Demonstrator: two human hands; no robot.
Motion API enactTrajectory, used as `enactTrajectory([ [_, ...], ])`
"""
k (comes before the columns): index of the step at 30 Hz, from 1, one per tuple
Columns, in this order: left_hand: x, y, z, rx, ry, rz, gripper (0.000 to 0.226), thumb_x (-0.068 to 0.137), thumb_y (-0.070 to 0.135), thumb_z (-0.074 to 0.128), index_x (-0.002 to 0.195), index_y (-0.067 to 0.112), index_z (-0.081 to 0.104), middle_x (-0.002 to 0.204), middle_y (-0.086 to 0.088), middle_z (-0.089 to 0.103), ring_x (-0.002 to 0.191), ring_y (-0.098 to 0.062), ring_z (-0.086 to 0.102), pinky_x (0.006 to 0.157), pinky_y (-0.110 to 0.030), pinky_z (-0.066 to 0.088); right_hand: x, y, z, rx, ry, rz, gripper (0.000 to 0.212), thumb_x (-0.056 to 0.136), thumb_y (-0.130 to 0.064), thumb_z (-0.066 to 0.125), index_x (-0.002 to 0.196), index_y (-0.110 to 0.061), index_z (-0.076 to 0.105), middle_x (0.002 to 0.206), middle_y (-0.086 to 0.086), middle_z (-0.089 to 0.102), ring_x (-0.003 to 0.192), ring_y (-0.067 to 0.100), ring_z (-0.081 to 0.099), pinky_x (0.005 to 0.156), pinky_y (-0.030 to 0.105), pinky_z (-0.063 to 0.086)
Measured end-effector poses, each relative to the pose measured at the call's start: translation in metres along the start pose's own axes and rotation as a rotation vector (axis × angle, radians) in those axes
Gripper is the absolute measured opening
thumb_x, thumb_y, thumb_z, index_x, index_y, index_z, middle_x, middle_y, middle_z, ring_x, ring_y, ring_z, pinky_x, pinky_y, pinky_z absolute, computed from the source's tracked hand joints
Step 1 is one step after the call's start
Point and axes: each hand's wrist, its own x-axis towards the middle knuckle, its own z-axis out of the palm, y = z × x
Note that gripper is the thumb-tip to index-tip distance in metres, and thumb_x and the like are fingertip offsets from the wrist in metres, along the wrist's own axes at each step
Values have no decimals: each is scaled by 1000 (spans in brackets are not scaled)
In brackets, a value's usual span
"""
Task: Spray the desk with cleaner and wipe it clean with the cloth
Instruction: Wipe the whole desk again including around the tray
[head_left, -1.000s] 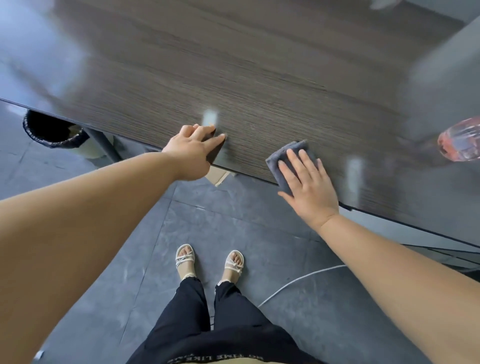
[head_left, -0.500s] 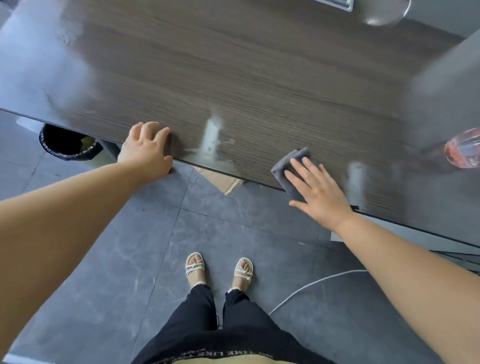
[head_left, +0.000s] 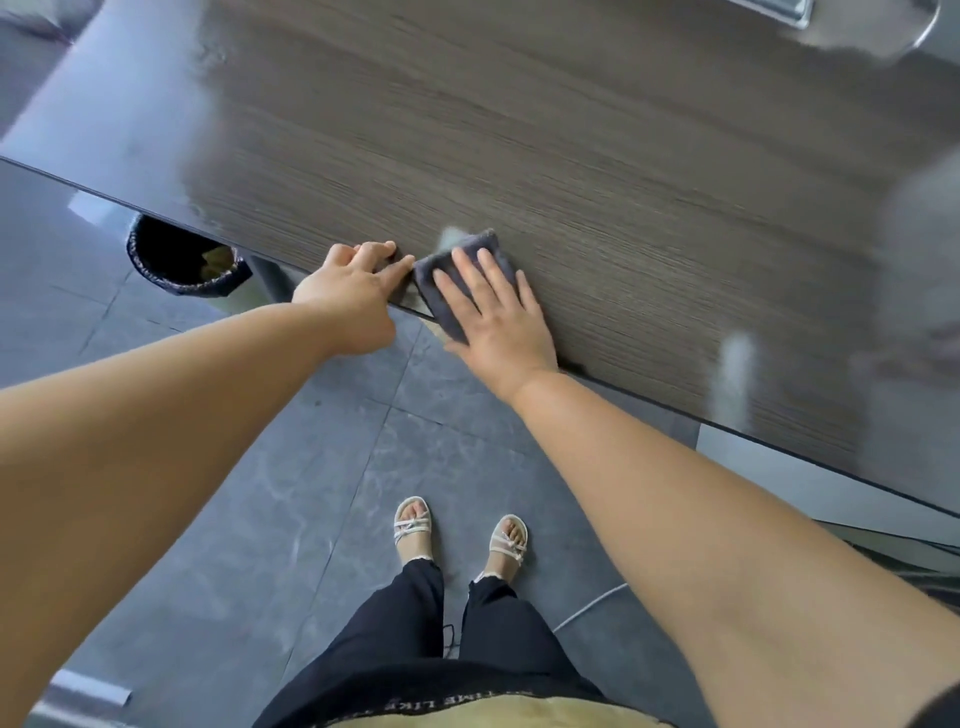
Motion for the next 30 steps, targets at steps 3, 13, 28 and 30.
enactTrajectory([
  [3, 1, -8, -1, -14, -28, 49, 71, 87, 14, 42, 149, 30, 12, 157, 6, 5, 138, -27, 11, 111, -34, 22, -35, 39, -8, 20, -13, -90, 84, 71, -41, 78, 142, -17, 41, 149, 11, 38, 137, 31, 33, 103, 56, 34],
  [13, -2, -22, -3, 0, 13, 155, 70, 88, 9, 41, 150, 21, 9, 158, 4, 4, 140, -23, 8, 112, -24, 11, -74, 60, -11, -75, -21, 82, 88, 70, -40, 79, 140, -14, 32, 148, 14, 35, 135, 34, 31, 100, 60, 35],
  [28, 10, -80, -6, -303, 276, -190, 56, 84, 1, 44, 139, 16, 41, 146, -5, 35, 136, -27, 22, 111, -34, 22, -36, 37, -1, -30, 0, -79, 75, 79, -44, 67, 141, -18, 33, 148, 10, 40, 136, 29, 31, 100, 58, 39],
  [30, 7, -93, -2, -236, 257, -212, 60, 85, 5, 47, 143, 15, 33, 151, -4, 24, 140, -25, 12, 113, -37, 21, -52, 47, -7, -35, 26, -38, 63, 87, -47, 45, 141, -16, 33, 147, 12, 40, 135, 30, 30, 98, 60, 41],
])
